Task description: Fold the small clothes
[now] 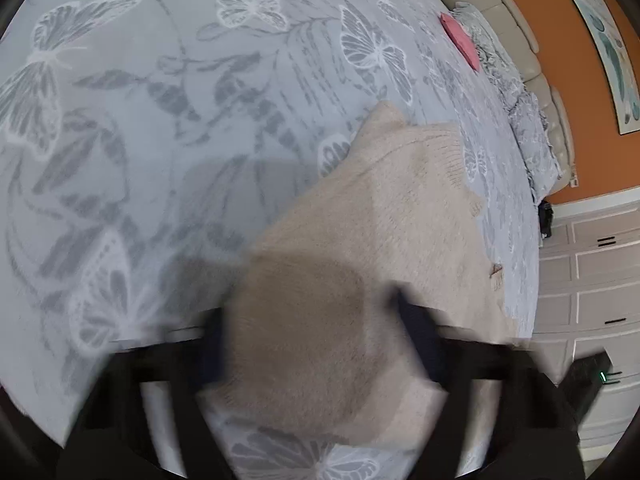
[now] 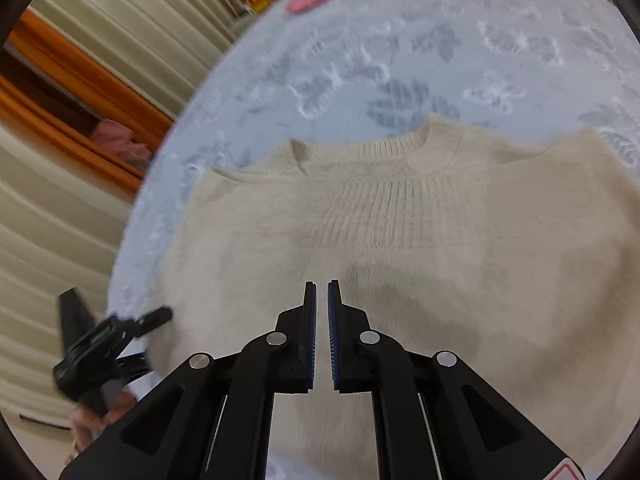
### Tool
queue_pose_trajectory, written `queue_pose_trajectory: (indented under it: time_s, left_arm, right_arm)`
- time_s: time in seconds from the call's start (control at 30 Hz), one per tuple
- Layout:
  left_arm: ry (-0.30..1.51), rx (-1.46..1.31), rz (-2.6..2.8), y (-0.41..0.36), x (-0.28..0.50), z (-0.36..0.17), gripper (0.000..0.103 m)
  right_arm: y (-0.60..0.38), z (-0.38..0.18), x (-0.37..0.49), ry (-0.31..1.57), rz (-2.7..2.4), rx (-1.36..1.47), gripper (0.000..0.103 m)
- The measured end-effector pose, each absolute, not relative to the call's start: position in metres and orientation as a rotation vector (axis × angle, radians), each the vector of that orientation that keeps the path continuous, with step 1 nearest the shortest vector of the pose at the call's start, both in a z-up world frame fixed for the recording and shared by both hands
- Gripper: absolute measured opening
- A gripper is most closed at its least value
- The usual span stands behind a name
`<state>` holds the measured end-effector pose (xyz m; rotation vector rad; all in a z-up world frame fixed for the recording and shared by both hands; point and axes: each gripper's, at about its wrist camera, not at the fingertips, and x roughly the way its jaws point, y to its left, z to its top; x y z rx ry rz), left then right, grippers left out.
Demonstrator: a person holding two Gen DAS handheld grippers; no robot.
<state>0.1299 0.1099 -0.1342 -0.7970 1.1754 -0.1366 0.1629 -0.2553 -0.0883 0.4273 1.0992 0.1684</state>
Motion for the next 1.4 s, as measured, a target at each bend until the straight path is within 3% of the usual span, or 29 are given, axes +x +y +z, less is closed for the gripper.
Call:
queue_pose_trajectory:
  time_s: [0.1,0.2,0.57,0.9,0.97,1.03,1.17,1.23,1.3,1.37,1.4]
  left_arm:
    - [1.186,-0.861,-0.163,0.114,0.134,-0.137,0.023]
    - [1.146,-0.859,-0.199,0.114,0.131,-0.121,0.019]
    - [0.896,-0.756,-0.569,0.007,0.117,0.018,0.017]
    - [0.938,-0.652,-0.68,-0.109,0.105,0.026,0.017]
    - [0.946,-0.615,-0.699,-0.124,0.103,0.03,0.017]
    - [0.963,-0.555,-0.714,-0.143,0.103,0.029,0.017]
    - [1.043,-0.468,-0.749,-0.189,0.098,0.005,0.017]
    - [1.097,-0.382,-0.762,-0.218,0.091,-0.019,0.02]
    - [1.153,-0.29,-0.753,-0.239,0.085,-0.045,0.037]
    - [1.182,-0.258,-0.728,-0.243,0.075,-0.061,0.042]
    - [1.151,-0.272,-0.728,-0.239,0.069,-0.058,0.053]
  right_arm:
    - [-0.252,-0.128,0.183,1.198,0.139,0.442,0.0]
    - [-0.262,-0.133,0.187,1.206,0.15,0.536,0.0]
    - [-0.266,-0.134,0.182,1.199,0.161,0.573,0.0]
    - [-0.288,-0.133,0.182,1.201,0.251,0.664,0.0]
    - [-0.334,-0.12,0.166,1.127,0.212,0.797,0.001]
    - [-0.389,-0.097,0.134,0.987,0.131,0.863,0.013]
    - [-0.474,-0.07,0.055,0.821,-0.056,0.909,0.014]
    - [-0.495,-0.068,0.029,0.815,-0.094,0.904,0.019]
    - [-0.5,-0.067,0.018,0.833,-0.091,0.876,0.028]
    - [-0.498,-0.064,0.015,0.849,-0.04,0.85,0.043]
    - [-0.495,-0.063,0.016,0.855,-0.011,0.844,0.046]
